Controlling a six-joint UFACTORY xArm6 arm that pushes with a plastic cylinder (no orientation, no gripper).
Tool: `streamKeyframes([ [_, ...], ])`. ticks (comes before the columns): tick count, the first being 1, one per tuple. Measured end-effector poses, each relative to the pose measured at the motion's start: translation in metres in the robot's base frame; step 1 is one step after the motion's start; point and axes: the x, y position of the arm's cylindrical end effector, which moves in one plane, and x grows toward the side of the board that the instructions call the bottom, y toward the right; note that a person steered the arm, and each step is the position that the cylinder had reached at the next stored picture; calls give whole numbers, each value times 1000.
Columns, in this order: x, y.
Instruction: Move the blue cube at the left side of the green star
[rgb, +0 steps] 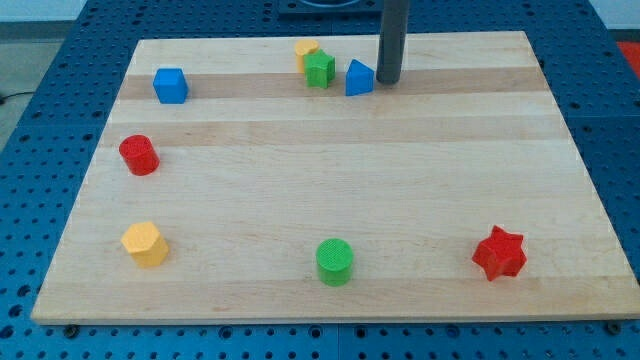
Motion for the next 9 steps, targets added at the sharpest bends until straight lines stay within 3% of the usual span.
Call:
streamKeyframes([
  [1, 4, -57],
  [2, 15, -76],
  [4, 97, -35],
  [5, 131, -116],
  [7, 118, -280],
  [9, 107, -284],
])
